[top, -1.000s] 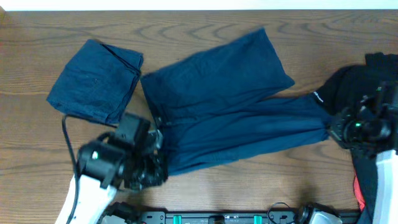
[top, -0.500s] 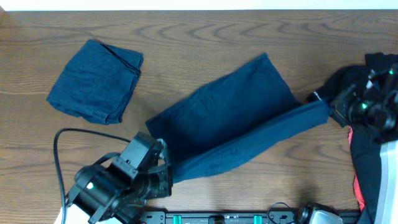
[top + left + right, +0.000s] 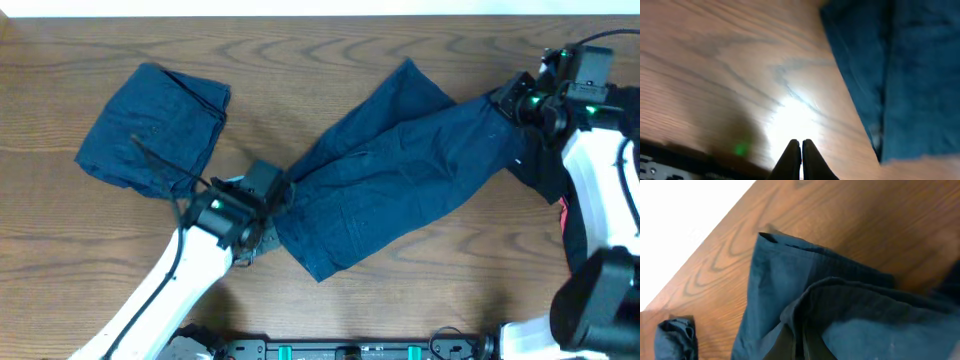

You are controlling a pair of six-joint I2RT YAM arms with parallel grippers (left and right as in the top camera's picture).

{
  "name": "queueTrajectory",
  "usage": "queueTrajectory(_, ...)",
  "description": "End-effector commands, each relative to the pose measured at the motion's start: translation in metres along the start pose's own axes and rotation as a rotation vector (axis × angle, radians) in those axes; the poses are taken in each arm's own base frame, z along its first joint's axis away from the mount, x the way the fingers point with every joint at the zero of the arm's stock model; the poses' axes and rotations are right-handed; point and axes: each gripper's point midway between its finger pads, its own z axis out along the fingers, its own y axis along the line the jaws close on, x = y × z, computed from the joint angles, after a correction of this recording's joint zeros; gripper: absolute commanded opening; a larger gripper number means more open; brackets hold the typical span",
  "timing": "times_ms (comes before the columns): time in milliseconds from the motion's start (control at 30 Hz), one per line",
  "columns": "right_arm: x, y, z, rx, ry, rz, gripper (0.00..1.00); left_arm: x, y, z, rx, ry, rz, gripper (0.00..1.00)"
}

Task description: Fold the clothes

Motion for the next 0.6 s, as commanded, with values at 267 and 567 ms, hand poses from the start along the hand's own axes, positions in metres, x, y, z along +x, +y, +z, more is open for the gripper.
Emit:
queueTrajectory(267,0.012,0.002,0.029,-0.015,0.068,0.02,0.01,-0.044,-0.09,0.028,0.324,-0.041,0.217,0.49)
queueTrajectory(567,0.016,0.007,0.028,-0.045,0.092,0.022,0.01,-0.05,-0.102,0.083,0.387,0.114,0.224,0.52)
